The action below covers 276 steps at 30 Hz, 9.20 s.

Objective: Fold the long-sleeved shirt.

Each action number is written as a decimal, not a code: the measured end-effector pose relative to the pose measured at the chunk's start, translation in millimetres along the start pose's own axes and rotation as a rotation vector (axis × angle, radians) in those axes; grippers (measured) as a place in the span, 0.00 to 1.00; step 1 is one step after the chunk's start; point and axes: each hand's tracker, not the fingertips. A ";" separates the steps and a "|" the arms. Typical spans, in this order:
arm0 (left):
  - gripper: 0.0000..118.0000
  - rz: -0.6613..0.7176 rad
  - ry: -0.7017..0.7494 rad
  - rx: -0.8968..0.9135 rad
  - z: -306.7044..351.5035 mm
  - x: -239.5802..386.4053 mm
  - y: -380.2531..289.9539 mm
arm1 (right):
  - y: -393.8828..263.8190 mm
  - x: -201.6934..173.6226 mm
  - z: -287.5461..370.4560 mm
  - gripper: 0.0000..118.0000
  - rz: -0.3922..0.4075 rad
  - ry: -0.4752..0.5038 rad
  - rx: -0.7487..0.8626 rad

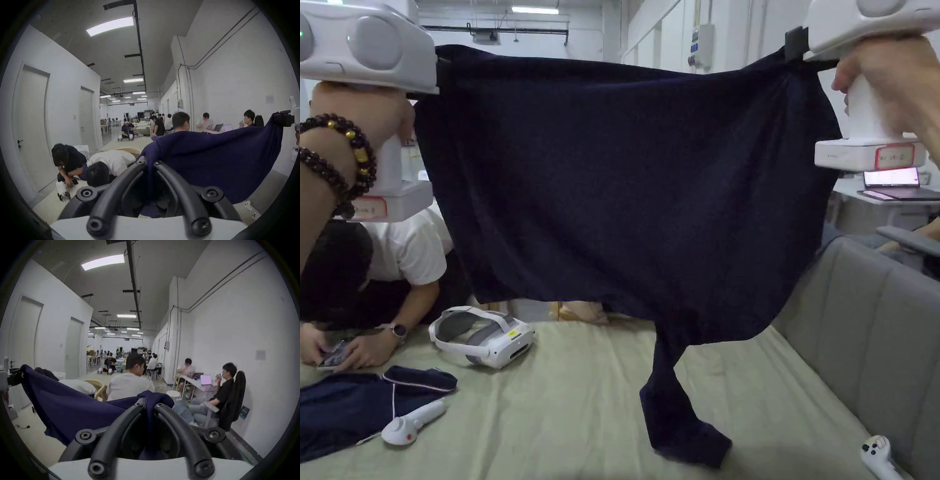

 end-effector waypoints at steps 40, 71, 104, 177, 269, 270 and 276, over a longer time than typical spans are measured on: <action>0.07 -0.103 -0.140 -0.946 351.2 -39.3 -549.8 | -584.3 -37.2 285.7 0.04 0.122 0.403 -1.093; 0.89 0.051 -0.274 -0.717 246.0 -36.3 -492.6 | -543.1 -39.3 293.8 0.62 -0.027 0.297 -0.934; 0.09 0.092 -0.413 -0.551 113.0 -65.7 -432.1 | -544.5 -35.2 286.1 0.07 -0.071 0.271 -0.871; 0.94 0.001 -0.148 -0.926 332.3 -48.7 -548.3 | -561.8 -6.6 202.2 0.79 0.076 0.202 -0.998; 0.13 -0.140 -0.034 0.032 14.4 -7.0 66.4 | 80.6 -4.4 -16.4 0.05 0.141 -0.043 -0.045; 0.13 -0.127 -0.021 0.044 14.5 -4.7 73.8 | 88.7 -1.8 -15.7 0.05 0.131 -0.051 -0.018; 0.13 -0.077 -0.022 0.093 6.1 -10.0 92.5 | 110.0 3.6 -10.2 0.05 0.114 -0.066 0.047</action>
